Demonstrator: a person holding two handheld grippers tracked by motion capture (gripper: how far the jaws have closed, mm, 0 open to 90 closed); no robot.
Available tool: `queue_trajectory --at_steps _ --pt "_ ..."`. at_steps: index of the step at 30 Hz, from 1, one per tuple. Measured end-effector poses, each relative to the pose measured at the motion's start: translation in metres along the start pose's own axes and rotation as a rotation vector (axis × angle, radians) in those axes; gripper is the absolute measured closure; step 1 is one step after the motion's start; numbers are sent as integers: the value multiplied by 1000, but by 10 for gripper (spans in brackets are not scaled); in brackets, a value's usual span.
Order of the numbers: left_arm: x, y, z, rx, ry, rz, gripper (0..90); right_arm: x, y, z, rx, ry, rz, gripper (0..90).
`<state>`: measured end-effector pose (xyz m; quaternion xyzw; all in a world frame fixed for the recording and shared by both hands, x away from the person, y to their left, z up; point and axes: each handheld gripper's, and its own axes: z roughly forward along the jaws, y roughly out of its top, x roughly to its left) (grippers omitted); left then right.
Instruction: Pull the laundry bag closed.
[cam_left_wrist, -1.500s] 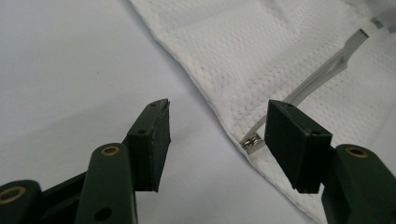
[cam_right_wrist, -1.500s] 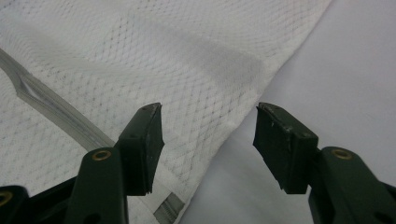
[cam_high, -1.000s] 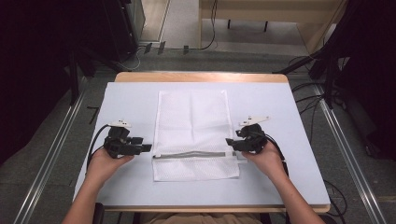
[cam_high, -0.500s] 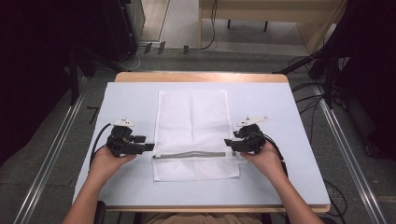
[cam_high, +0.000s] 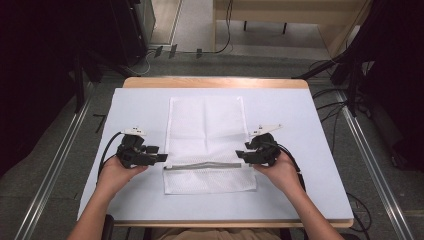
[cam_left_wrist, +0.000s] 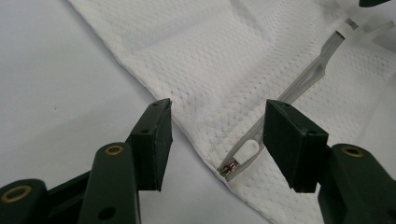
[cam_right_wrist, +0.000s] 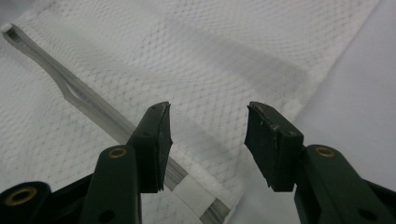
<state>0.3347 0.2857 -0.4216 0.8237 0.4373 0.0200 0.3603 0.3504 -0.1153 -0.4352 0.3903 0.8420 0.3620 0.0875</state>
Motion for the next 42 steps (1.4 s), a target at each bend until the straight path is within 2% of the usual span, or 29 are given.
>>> queue_trajectory --at_steps 3,13,17,20,24,26,27,36,42 --pt "1 -1 1 1 -4 -11 431 6 2 2 4 5 -12 515" --pt "2 -1 0 -1 -1 -9 433 27 7 13 28 39 -31 523" --pt "0 -1 -1 -13 -20 -26 432 34 11 19 35 58 -45 540" --pt "-2 -2 -2 0 -14 -7 432 36 13 20 34 71 -37 545" --pt "-1 -3 -2 -4 -16 -22 435 41 16 22 41 82 -32 558" --pt "-2 -3 -2 -7 -15 -18 437 43 18 23 35 89 -43 566" --pt "-2 -3 -2 -6 -16 -15 439 44 19 23 39 89 -34 568" --pt "-1 -4 -1 -5 -18 -13 442 55 27 28 52 100 -71 570" --pt "0 -4 -1 -5 -19 -12 445 63 32 32 55 115 -78 580"
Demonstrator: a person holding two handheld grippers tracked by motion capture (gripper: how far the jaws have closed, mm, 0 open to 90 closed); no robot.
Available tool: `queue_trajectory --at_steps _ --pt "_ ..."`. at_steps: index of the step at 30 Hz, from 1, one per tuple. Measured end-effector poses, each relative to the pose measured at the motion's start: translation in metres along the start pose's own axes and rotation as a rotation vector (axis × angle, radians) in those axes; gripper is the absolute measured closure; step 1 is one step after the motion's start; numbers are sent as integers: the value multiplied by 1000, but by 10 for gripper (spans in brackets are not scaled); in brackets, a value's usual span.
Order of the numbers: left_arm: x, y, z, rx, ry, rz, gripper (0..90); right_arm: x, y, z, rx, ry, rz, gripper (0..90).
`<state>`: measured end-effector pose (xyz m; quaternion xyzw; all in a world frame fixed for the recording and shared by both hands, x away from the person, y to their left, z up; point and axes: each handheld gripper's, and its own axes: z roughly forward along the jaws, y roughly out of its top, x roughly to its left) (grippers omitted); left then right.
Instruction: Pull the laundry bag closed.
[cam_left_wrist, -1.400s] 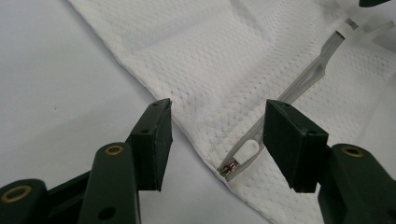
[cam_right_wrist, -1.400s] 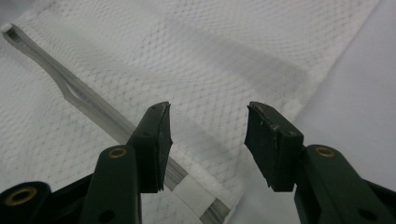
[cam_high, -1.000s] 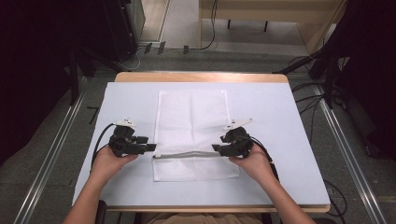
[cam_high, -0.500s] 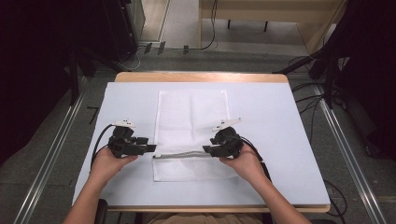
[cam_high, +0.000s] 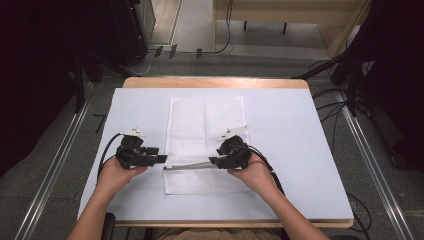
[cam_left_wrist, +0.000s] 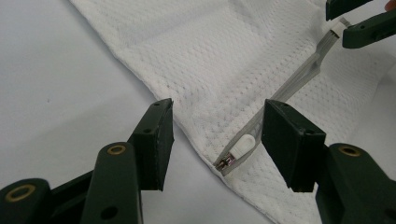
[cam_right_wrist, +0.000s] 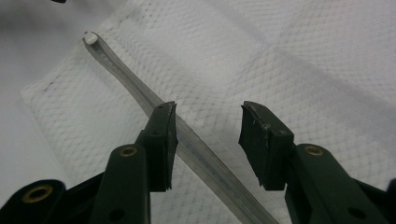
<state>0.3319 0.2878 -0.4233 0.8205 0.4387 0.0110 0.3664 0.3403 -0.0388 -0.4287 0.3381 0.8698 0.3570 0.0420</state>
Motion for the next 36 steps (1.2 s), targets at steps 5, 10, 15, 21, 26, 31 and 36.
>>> queue_trajectory --at_steps 5,10,15,21,26,31,36 --pt "0 0 0 -1 0 1 446 6 3 5 -2 18 -9 612" --pt "0 0 1 3 0 3 450 11 5 9 5 41 -17 619" --pt "1 -1 5 18 3 4 455 17 8 15 13 57 -25 631" --pt "2 -1 4 16 0 0 460 29 15 24 14 91 -40 659" --pt "4 -2 3 12 3 -8 466 38 20 35 21 119 -43 676" --pt "6 -2 2 8 10 -13 467 44 23 45 29 145 -55 699" --pt "7 -3 1 6 13 -19 468 50 29 53 42 168 -56 725"
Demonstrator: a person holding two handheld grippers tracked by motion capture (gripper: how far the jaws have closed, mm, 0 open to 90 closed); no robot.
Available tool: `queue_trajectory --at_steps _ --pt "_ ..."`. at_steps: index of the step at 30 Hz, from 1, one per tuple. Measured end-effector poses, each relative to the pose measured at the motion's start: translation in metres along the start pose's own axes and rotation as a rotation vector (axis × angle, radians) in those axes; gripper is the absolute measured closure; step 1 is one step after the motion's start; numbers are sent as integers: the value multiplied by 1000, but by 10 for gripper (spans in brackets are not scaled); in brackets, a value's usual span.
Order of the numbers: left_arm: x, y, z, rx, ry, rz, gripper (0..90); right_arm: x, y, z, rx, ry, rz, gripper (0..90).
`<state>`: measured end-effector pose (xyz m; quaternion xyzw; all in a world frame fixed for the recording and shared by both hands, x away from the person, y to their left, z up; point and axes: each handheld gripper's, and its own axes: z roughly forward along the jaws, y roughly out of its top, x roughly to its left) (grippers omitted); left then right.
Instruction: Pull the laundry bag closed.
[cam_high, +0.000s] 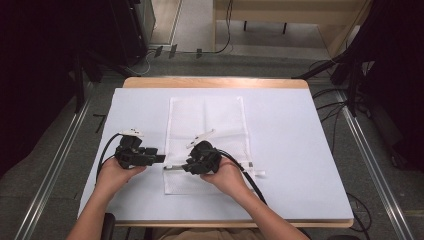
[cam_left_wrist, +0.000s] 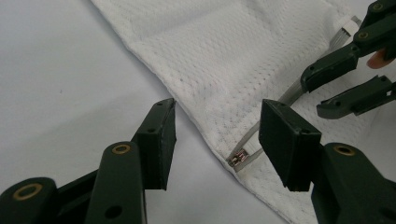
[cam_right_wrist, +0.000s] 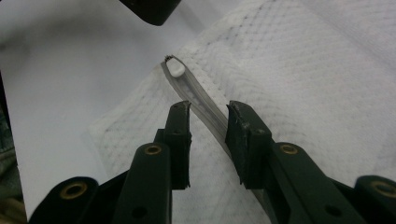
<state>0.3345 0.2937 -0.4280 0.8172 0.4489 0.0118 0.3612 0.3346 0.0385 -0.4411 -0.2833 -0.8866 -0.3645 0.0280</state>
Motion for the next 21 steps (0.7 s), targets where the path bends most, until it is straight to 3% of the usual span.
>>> queue_trajectory --at_steps 11,16,21 --pt "2 -1 -2 -3 22 15 470 10 10 23 18 37 -14 756" --pt "3 -2 -4 -6 23 6 469 9 12 35 50 48 -13 727" --pt "5 -4 -5 -5 25 2 470 10 15 41 45 62 -9 743"
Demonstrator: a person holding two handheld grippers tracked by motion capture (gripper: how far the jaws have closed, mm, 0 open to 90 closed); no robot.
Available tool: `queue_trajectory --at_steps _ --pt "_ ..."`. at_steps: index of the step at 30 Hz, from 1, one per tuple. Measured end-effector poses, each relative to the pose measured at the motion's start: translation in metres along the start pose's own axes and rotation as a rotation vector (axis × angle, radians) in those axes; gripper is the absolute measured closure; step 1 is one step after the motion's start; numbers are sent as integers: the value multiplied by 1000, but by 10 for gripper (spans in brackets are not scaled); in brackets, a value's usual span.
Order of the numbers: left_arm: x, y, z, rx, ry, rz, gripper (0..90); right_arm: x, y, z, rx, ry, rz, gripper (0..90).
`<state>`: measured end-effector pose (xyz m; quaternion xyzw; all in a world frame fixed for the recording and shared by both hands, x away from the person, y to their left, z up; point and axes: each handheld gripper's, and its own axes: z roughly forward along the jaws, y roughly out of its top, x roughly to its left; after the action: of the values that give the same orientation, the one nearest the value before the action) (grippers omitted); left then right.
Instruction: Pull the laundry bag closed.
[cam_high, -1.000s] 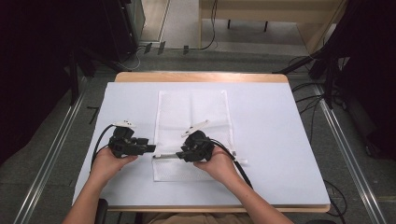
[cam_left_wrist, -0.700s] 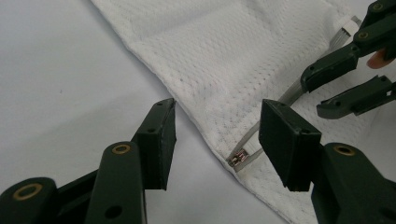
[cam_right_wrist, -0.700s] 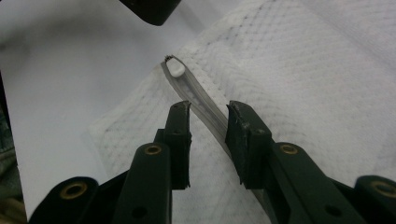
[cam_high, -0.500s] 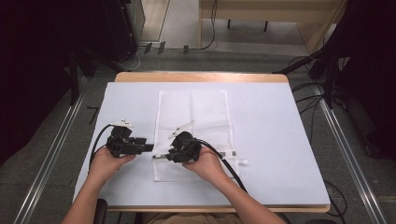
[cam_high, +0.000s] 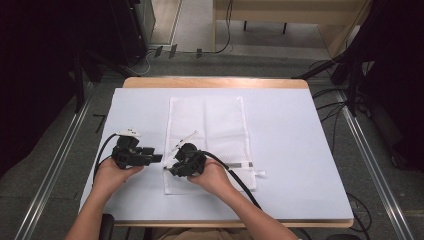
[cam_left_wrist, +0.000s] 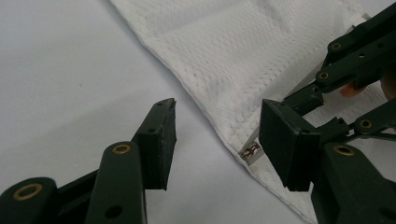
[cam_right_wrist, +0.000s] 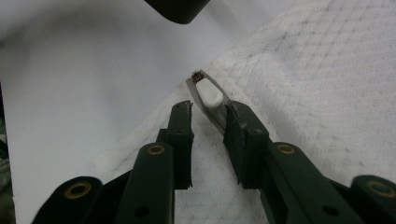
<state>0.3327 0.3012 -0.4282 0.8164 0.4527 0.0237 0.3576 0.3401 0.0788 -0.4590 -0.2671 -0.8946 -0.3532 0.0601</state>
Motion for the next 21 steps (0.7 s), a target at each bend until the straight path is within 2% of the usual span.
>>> queue_trajectory --at_steps 3,8,12,17,21 --pt "0 -1 -1 -2 2 -3 470 0 3 3 -2 8 10 763" --pt "1 -4 -4 -5 -8 -6 480 3 8 8 -1 16 -8 778" --pt "1 -6 -5 0 -6 -8 482 4 13 12 1 18 -2 810" --pt "2 -8 -7 -2 -4 -14 482 5 15 16 7 11 -9 855" --pt "2 -9 -7 -2 -11 -17 482 4 16 12 15 0 -18 877"
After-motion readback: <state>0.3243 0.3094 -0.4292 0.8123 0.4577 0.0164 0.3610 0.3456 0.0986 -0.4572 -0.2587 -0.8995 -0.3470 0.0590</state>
